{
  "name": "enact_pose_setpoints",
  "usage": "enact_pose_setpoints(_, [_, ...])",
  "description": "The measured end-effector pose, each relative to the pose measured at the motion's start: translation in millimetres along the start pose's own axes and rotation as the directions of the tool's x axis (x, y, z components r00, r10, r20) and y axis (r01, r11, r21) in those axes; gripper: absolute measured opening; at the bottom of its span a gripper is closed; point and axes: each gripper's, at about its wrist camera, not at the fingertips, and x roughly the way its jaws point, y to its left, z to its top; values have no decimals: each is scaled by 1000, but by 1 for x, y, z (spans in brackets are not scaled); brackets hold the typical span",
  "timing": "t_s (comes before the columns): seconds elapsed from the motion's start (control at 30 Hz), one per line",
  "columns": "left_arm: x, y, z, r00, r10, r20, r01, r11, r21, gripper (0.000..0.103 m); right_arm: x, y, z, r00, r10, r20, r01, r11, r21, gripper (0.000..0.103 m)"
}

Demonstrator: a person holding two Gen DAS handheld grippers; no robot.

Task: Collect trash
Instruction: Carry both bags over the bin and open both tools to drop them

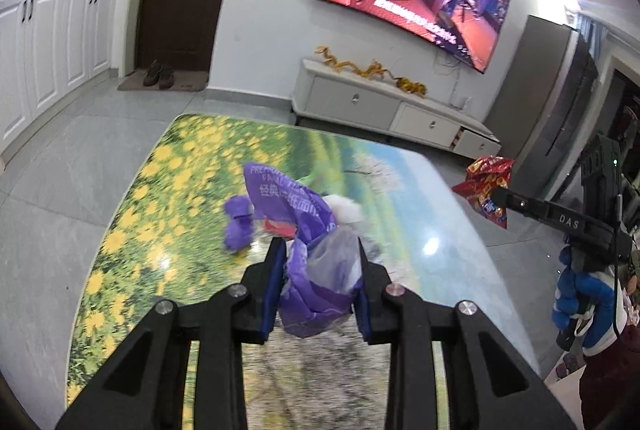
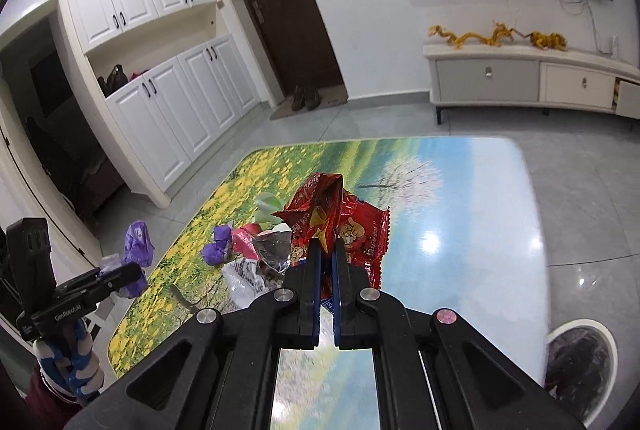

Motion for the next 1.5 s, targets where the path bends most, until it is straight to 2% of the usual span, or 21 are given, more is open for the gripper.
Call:
enact_pose_setpoints(0.2, [14,-52,9,996,-87,-33,88,995,45,29,-48,-23,-9,995,-70,64,68,997,28,4])
enact_pose_setpoints(0.43, [43,-139,24,978,-189,-87,199,970,139,29,-105,-81,-23,976,-177,125,162,979,124,4])
enact_pose_setpoints(0.63, [89,-223,20,950,-247,-193,287,933,218,29,-138,-140,-46,955,-265,131,231,945,231,4])
enact_pose_setpoints(0.77, [123,-282,7,922,-269,-280,347,895,281,29,-145,-184,-66,945,-312,101,268,912,312,4])
enact_pose_setpoints(0.9, [162,-335,-8,897,-260,-358,383,861,335,29,-143,-220,-80,939,-338,59,294,881,371,4])
enact_pose_setpoints(1.03, [202,-375,-24,876,-228,-425,396,842,366,29,-135,-256,-95,936,-353,3,321,854,410,4])
enact_pose_setpoints(1.23, [257,-409,-46,842,-159,-515,387,843,373,29,-113,-304,-120,938,-340,-75,333,815,473,4])
enact_pose_setpoints(1.5, [313,-435,-69,775,-140,-616,416,847,330,32,-78,-347,-157,927,-323,-193,375,773,511,7])
